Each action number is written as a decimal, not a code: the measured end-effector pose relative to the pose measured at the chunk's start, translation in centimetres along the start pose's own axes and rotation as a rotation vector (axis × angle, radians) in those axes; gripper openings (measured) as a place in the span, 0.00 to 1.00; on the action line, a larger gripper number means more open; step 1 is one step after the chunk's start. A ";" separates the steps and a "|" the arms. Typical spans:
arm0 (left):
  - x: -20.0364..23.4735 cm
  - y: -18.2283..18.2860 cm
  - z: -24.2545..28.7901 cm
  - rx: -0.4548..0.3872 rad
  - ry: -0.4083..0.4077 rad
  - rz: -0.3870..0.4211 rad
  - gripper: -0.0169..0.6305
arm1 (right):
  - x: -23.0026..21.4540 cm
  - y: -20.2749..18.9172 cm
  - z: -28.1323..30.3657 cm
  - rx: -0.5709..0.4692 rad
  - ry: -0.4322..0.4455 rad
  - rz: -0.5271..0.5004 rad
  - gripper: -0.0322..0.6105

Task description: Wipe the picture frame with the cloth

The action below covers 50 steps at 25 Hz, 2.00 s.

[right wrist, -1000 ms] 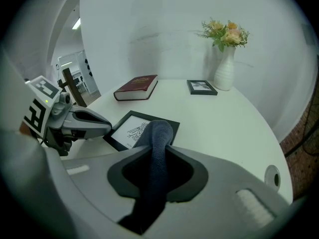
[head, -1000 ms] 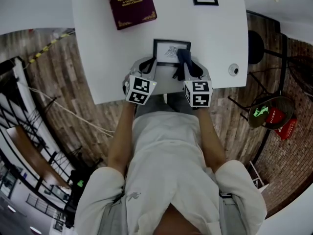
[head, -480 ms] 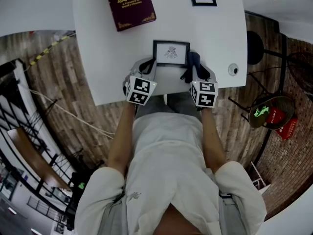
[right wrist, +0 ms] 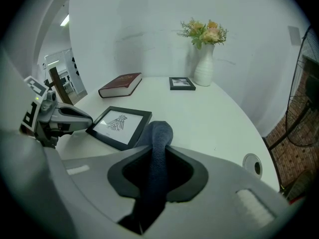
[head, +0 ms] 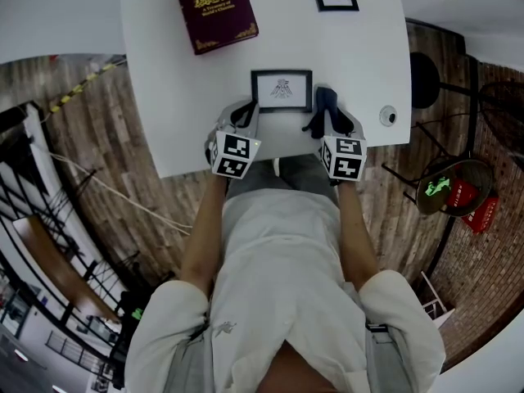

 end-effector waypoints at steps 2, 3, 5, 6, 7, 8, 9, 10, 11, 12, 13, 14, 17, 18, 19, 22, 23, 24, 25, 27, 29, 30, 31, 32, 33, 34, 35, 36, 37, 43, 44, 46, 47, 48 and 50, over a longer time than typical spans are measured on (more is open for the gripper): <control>0.0 -0.3 0.0 0.000 -0.002 -0.018 0.06 | 0.0 0.1 0.0 -0.005 0.003 -0.004 0.15; 0.1 -0.4 -0.1 0.000 -0.005 -0.028 0.06 | 0.0 0.1 -0.1 -0.010 0.005 -0.007 0.15; 0.2 -0.7 -0.3 0.000 -0.008 -0.048 0.06 | 0.0 0.3 -0.4 -0.025 0.011 -0.014 0.15; 0.2 -0.8 -0.4 -0.002 -0.007 -0.058 0.06 | 0.0 0.5 -0.7 -0.036 0.014 -0.019 0.15; 0.3 -1.0 -0.6 -0.006 -0.004 -0.067 0.06 | 0.0 0.6 -0.9 -0.047 0.017 -0.025 0.15; 0.4 -1.1 -0.8 -0.013 0.001 -0.073 0.06 | 0.0 0.9 -1.2 -0.059 0.020 -0.032 0.15; 0.4 -1.2 -1.1 -0.020 0.007 -0.077 0.06 | 0.1 1.1 -1.6 -0.072 0.023 -0.039 0.15; 0.5 -1.2 -1.4 -0.028 0.014 -0.079 0.06 | 0.1 1.3 -1.9 -0.086 0.028 -0.046 0.15; 0.6 -1.2 -1.7 -0.036 0.021 -0.080 0.06 | 0.1 1.6 -2.2 -0.101 0.032 -0.054 0.15; 0.7 -1.0 -2.1 -0.046 0.029 -0.081 0.06 | 0.2 1.9 -2.6 -0.116 0.036 -0.064 0.15; 0.8 -0.8 -2.5 -0.057 0.037 -0.082 0.06 | 0.2 2.2 -2.9 -0.132 0.039 -0.073 0.15; 0.9 -0.6 -2.9 -0.070 0.045 -0.082 0.06 | 0.2 2.5 -3.3 -0.148 0.042 -0.082 0.15; 1.2 0.4 -4.2 -0.112 0.067 -0.079 0.06 | 0.4 3.4 -4.5 -0.198 0.049 -0.106 0.15; 1.3 0.7 -4.6 -0.126 0.073 -0.076 0.06 | 0.5 3.8 -5.0 -0.215 0.051 -0.113 0.15; 1.4 1.1 -5.1 -0.140 0.078 -0.074 0.06 | 0.6 4.1 -5.4 -0.231 0.053 -0.120 0.15; 1.4 2.2 -6.6 -0.181 0.093 -0.069 0.06 | 0.8 5.0 -6.7 -0.271 0.052 -0.132 0.15; 1.4 2.5 -7.1 -0.194 0.097 -0.068 0.06 | 0.8 5.3 -7.1 -0.282 0.053 -0.135 0.15; 1.3 2.8 -7.6 -0.206 0.101 -0.066 0.06 | 0.9 5.6 -7.6 -0.292 0.054 -0.141 0.15; 1.3 3.0 -8.1 -0.216 0.105 -0.063 0.06 | 1.0 5.8 -8.0 -0.302 0.057 -0.152 0.15; 1.1 3.5 -8.9 -0.234 0.112 -0.062 0.06 | 1.3 6.2 -8.8 -0.318 0.064 -0.183 0.15; 0.9 3.9 -9.5 -0.246 0.122 -0.064 0.06 | 1.5 6.6 -9.5 -0.336 0.073 -0.212 0.15; 0.8 4.0 -9.7 -0.249 0.127 -0.064 0.06 | 1.5 6.8 -9.8 -0.346 0.080 -0.221 0.15; 0.6 4.2 -9.8 -0.251 0.133 -0.065 0.06 | 1.5 6.9 -10.1 -0.354 0.088 -0.226 0.15; 0.5 4.3 -9.9 -0.251 0.140 -0.066 0.06 | 1.5 7.1 -10.3 -0.360 0.095 -0.230 0.15; 0.3 4.4 -10.1 -0.251 0.148 -0.068 0.06 | 1.4 7.2 -10.5 -0.366 0.103 -0.235 0.15; 0.2 4.6 -10.2 -0.251 0.157 -0.070 0.06 | 1.3 7.4 -10.7 -0.371 0.112 -0.242 0.15; 0.0 4.7 -10.3 -0.251 0.167 -0.074 0.06 | 1.2 7.5 -10.8 -0.376 0.123 -0.249 0.15; -0.2 5.0 -10.4 -0.251 0.178 -0.077 0.06 | 0.9 7.7 -10.8 -0.378 0.134 -0.257 0.15; -0.5 5.2 -10.4 -0.250 0.189 -0.081 0.06 | 0.7 7.8 -10.8 -0.380 0.145 -0.265 0.15; -1.7 6.8 -10.7 -0.252 0.262 -0.105 0.06 | -0.7 9.6 -10.3 -0.398 0.214 -0.303 0.15; -1.8 7.1 -10.8 -0.256 0.274 -0.112 0.06 | -0.8 9.9 -10.2 -0.402 0.225 -0.312 0.15; -2.1 7.5 -10.9 -0.262 0.292 -0.123 0.06 | -1.0 10.3 -10.1 -0.409 0.244 -0.327 0.15; -2.3 7.6 -10.9 -0.264 0.297 -0.125 0.06 | -1.1 10.5 -10.0 -0.410 0.251 -0.332 0.15; -2.5 7.8 -10.8 -0.265 0.302 -0.124 0.06 | -1.3 10.7 -10.0 -0.412 0.257 -0.336 0.15; -2.7 8.3 -10.8 -0.269 0.313 -0.116 0.06 | -1.5 11.0 -9.8 -0.417 0.266 -0.343 0.15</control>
Point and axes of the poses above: the fingertips, and each gripper's own axes: z forward along the fingers, x to its left, y out of its top, the point moved 10 cm from there along -z, backward along the fingers, and after that the axes turned 13 degrees about x, right-handed, at the moved point
